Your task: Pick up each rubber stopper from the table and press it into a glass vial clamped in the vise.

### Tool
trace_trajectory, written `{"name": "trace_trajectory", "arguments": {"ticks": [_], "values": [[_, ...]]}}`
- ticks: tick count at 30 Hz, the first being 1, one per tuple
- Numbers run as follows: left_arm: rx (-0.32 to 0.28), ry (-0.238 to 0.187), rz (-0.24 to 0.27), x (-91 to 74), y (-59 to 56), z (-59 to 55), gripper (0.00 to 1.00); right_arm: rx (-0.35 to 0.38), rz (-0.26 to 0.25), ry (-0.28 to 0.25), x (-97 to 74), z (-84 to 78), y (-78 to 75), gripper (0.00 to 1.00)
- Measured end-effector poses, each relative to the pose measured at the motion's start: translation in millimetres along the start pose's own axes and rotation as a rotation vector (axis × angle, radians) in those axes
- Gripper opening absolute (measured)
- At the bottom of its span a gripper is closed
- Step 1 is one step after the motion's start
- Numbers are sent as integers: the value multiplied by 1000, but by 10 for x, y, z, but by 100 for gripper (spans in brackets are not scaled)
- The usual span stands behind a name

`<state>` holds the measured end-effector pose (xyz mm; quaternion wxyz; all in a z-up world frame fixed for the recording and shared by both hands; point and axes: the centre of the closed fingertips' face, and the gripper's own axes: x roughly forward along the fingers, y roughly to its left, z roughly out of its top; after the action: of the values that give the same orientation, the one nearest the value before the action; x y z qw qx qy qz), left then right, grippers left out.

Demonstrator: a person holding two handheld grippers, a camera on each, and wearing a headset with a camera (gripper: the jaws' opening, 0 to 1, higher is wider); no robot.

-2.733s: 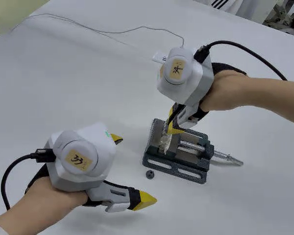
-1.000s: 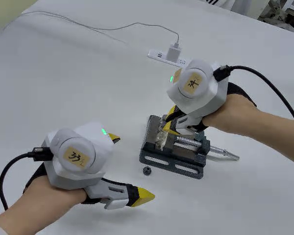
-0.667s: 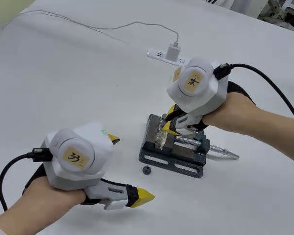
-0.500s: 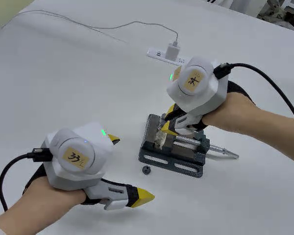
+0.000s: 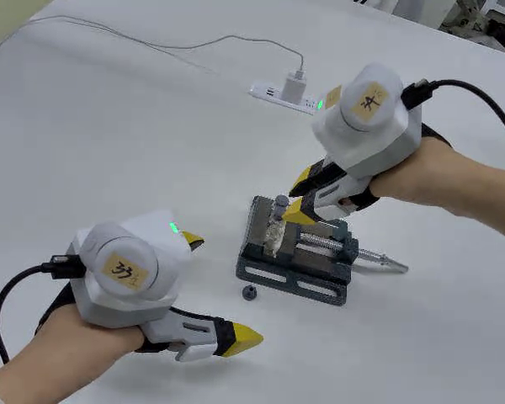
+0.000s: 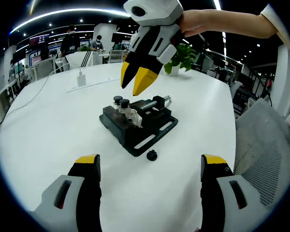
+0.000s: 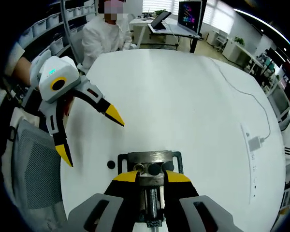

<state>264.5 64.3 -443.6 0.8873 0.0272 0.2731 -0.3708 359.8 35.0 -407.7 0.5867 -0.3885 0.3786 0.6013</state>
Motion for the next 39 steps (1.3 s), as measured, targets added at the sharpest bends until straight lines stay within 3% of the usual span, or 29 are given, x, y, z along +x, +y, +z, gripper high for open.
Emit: {"name": "trace_trajectory", "arguments": {"ticks": [7, 17, 39], "values": [[-9, 7, 9, -24, 44, -38, 84, -5, 53, 19, 1, -4, -51, 10], [-17, 12, 11, -19, 75, -67, 84, -25, 112, 46, 94, 31, 57, 2], [-45, 17, 8, 32, 89, -138, 83, -39, 143, 86, 204, 5, -23, 0]]}}
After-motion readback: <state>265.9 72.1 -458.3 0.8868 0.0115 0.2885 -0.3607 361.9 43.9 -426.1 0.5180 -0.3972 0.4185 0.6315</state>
